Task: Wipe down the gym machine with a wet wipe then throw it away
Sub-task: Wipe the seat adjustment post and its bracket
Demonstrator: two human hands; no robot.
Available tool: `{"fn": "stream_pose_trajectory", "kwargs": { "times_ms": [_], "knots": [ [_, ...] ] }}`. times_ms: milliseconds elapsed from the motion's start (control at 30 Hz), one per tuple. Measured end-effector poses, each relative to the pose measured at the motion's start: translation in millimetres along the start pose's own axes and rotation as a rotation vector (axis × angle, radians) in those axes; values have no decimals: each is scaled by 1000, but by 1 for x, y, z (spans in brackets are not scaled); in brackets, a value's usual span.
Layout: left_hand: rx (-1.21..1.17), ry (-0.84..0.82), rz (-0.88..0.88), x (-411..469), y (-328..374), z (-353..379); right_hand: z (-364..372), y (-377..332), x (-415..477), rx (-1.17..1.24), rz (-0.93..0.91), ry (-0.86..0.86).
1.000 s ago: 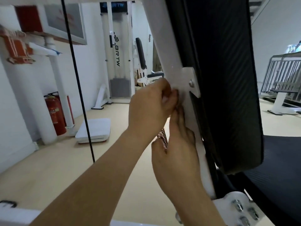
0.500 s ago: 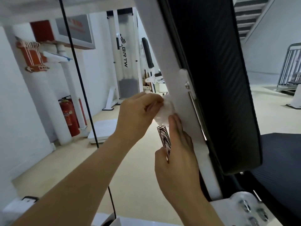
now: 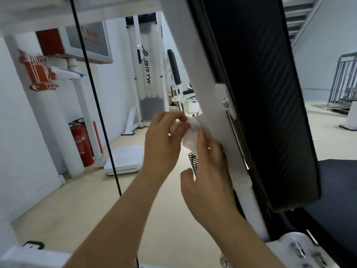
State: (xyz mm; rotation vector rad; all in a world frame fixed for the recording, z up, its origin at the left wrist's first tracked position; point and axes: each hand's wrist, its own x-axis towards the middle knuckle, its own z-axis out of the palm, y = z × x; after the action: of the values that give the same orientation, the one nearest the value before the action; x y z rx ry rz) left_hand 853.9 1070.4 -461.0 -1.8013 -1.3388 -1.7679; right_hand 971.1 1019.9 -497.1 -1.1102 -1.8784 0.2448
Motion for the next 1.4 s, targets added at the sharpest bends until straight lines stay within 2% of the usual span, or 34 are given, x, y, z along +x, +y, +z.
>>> {"fn": "stream_pose_trajectory", "kwargs": {
  "times_ms": [100, 200, 334, 467, 534, 634, 734, 901, 1034, 1101, 1167, 1234, 1301, 1401],
  "knots": [
    [-380, 182, -409, -18, 19, 15, -4, -1, 2, -35, 22, -43],
    [-542, 218, -590, -32, 21, 18, -5, -1, -6, -13, 56, -106],
    [-366, 156, -517, -34, 17, 8, -8, -6, -12, 67, -76, -4],
    [-272, 175, -423, -20, 25, 3, -1, -1, 1, -37, -137, -35],
    [-79, 163, -222, -9, 28, 2, 2, 3, 6, -88, -137, 28],
    [227, -25, 208, 12, 28, 4, 3, 7, 2, -96, -128, -14],
    [384, -229, 361, 10, 21, -2, 2, 12, -8, -8, -109, -50],
    [362, -311, 328, 17, 2, 7, 2, 16, -16, 49, -83, -55],
    [261, -141, 194, 11, -14, 14, -2, 20, -17, 108, -76, -2],
    [56, -50, -30, -2, -5, 19, -2, 21, -16, 161, -63, 30],
    [-130, -26, -258, -14, 15, 30, 0, 21, -17, 238, -19, 59],
    [-188, 6, -438, -27, 24, 40, 3, 20, -19, 299, 45, 59],
    [-176, 32, -451, -36, 21, 43, 5, 19, -23, 315, 76, 36],
    [6, -66, -294, -47, -7, 29, 7, 16, -29, 275, 56, 33]
  ]
}}
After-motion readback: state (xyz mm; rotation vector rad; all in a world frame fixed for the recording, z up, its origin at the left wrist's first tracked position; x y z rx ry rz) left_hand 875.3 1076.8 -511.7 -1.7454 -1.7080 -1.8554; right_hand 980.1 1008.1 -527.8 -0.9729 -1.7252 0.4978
